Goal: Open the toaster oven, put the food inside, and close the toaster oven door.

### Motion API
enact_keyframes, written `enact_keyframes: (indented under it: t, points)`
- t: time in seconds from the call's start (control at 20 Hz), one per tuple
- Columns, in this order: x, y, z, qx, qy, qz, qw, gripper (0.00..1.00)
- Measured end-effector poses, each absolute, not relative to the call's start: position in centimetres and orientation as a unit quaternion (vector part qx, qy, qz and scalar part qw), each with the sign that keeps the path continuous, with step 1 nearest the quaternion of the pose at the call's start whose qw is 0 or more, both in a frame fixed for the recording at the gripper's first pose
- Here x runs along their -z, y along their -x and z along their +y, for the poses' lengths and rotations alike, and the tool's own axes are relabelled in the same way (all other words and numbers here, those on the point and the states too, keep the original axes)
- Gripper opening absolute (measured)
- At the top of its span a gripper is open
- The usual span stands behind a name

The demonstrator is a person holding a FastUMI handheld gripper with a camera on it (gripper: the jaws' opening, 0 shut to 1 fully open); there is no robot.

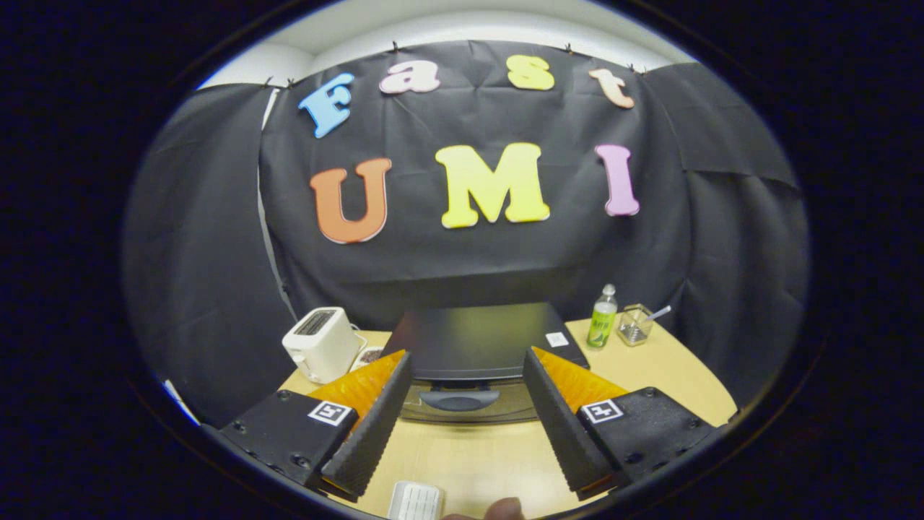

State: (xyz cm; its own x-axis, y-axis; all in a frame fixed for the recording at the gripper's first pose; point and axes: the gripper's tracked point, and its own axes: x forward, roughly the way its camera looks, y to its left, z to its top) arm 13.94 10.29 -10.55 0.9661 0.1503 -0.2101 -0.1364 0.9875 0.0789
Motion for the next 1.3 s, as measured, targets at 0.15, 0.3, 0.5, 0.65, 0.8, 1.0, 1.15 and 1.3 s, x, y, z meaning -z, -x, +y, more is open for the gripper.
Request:
enact_keyframes:
  t: [0.15,0.3,0.5,0.65,0.8,1.0,1.15,1.3]
  points:
    - [9.2,-9.2,9.4,-0.068,-0.032,0.084,0.994,1.00]
    - [9.4,-5.1,8.6,-0.060,-0.032,0.074,0.995,1.00]
    - [11.2,0.1,8.1,-0.045,-0.030,0.082,0.995,1.00]
    - [12.5,3.0,8.7,-0.048,-0.028,0.093,0.994,1.00]
    - [13.2,4.5,8.3,-0.044,-0.024,0.104,0.993,1.00]
    - [13.3,4.6,8.1,-0.046,-0.018,0.104,0.993,1.00]
    - [13.1,4.4,8.5,-0.050,-0.016,0.107,0.993,1.00]
    - [13.0,4.0,9.1,-0.057,-0.017,0.104,0.993,1.00]
